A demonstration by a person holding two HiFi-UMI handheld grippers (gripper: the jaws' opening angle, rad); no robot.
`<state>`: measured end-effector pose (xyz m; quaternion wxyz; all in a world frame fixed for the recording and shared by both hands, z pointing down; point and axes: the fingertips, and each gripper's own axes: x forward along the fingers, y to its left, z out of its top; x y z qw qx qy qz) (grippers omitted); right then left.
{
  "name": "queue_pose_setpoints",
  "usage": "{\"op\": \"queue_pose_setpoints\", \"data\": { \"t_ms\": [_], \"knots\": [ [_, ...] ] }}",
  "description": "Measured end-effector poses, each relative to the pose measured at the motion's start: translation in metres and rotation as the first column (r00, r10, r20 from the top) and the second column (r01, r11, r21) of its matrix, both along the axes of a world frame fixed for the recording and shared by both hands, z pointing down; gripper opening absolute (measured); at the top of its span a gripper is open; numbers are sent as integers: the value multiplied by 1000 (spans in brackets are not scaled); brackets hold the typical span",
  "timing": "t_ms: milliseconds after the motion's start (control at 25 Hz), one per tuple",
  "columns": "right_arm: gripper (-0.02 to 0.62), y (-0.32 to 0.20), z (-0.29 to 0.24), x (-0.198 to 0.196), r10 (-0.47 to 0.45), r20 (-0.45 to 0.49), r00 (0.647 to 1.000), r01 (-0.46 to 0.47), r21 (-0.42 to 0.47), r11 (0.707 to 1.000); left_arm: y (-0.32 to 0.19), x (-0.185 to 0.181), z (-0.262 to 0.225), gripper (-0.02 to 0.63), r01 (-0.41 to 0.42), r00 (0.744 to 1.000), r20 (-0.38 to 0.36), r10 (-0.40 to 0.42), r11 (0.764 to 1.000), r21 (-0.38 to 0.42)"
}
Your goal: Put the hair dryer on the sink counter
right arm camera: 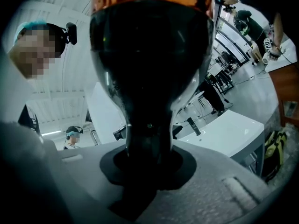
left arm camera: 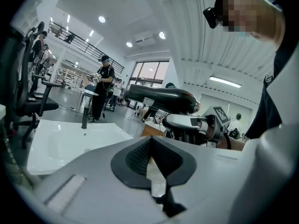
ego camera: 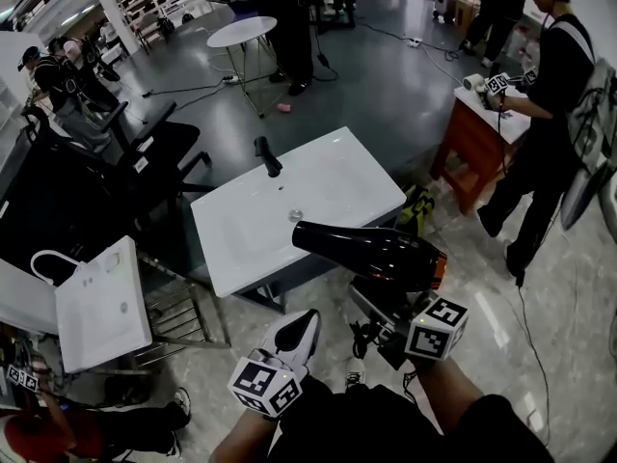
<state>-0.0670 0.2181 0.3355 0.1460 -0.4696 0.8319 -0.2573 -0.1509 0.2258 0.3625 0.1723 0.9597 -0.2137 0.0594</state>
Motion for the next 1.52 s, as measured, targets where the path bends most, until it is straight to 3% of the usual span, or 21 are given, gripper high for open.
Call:
{"op": "queue_pose_setpoints", "data": {
  "t_ms": [320, 840, 1520],
  "knots": [
    [74, -20, 0, 6, -14, 15, 1000, 14, -15, 1000, -19, 5, -1, 3, 22, 1000, 7, -22, 1000, -3],
    [74, -75, -2, 12, 24, -3, 1000, -24, -32, 999, -79, 11, 3, 3, -22, 1000, -13, 21, 1000, -20],
    [72, -176, -32, 27, 100, -30, 995, -99, 28, 995, -179, 17, 3, 3, -90, 995, -40, 89, 996, -26]
  ]
}}
